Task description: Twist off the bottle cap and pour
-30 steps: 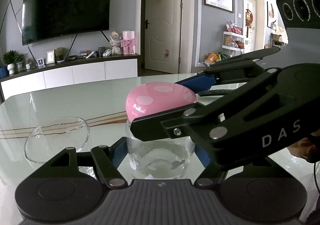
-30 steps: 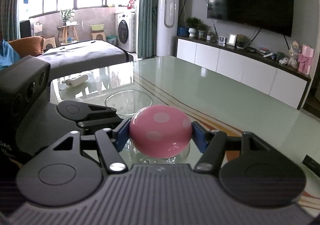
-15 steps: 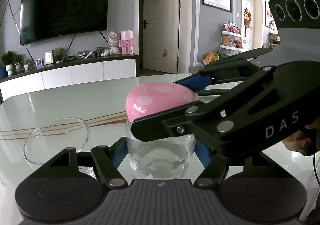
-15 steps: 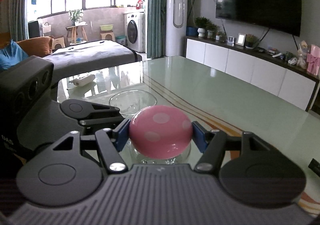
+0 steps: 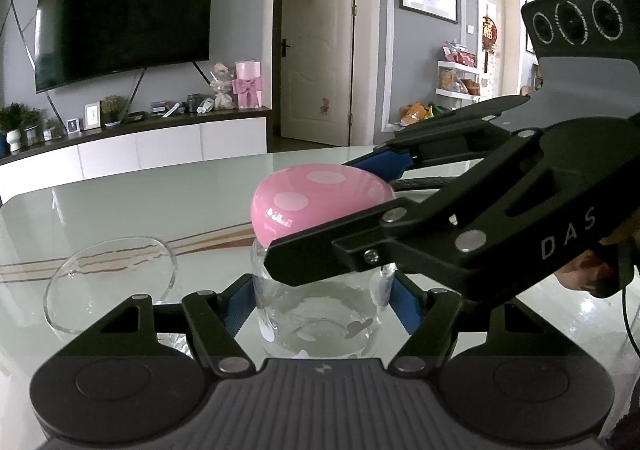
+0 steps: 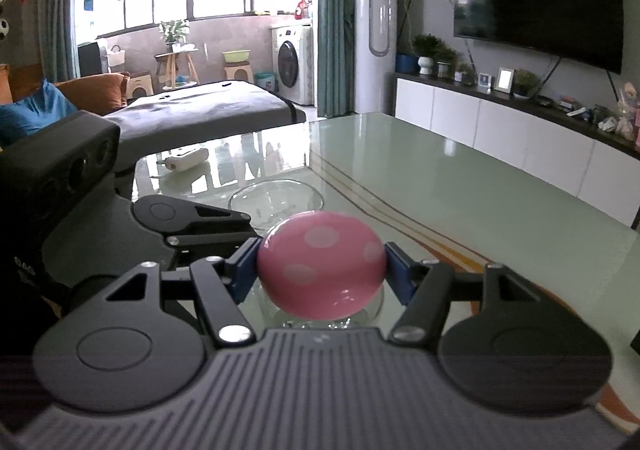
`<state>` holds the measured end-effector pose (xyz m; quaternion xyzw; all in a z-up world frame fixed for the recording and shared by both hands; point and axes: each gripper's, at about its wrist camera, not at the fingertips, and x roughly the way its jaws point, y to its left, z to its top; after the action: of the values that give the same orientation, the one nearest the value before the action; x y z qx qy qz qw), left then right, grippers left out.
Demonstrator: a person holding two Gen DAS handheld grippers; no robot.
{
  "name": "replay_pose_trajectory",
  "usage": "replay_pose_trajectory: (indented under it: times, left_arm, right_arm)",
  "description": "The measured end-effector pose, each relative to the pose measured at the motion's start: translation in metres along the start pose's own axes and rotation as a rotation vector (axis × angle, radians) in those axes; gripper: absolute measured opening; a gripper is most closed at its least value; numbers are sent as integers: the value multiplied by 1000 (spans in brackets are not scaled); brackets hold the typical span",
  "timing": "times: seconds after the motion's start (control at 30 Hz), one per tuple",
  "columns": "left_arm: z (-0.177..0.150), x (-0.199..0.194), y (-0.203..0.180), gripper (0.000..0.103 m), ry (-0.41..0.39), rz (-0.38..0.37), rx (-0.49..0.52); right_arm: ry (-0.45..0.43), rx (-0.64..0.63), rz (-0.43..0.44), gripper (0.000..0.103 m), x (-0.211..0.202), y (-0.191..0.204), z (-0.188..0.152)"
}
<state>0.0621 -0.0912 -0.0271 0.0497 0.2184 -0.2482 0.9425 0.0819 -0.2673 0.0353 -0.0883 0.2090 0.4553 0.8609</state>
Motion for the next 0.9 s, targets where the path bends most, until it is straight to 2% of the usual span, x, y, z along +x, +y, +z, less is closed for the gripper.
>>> replay_pose_trajectory:
  times: [0.17,0.27,0.33,0.4,0.47,0.53,0.73,0.9]
  left_arm:
    - [1,1,-1,74,2,1,-2]
    - [1,2,0,75,5,-3,-17]
    - [1,3,-1,77,8,-4,-22]
    - [1,4,-3,83,4,-8,-20]
    - [1,4,-6,87,-8,-10,-13]
    - [0,5,-8,87,-12,-1,-1]
    - [1,7,-9,89,-26,-12,3]
    - [-1,7,-12,96,-36,-20,6]
  right_arm:
    - [5,6,5,65,0,-1,1]
    - [2,15,-25,66,-2,4,0]
    - [-3,21,-66,67,-4,11,-2]
    - [-18,19,-111,72,-7,21,-3]
    - [-32,18,-156,88,-10,30,-4]
    - [-45,35,-201,92,-12,35,-5]
    - [-82,108,-333,95,-20,42,-7]
    - [-99,127,-398,95,-16,45,-14]
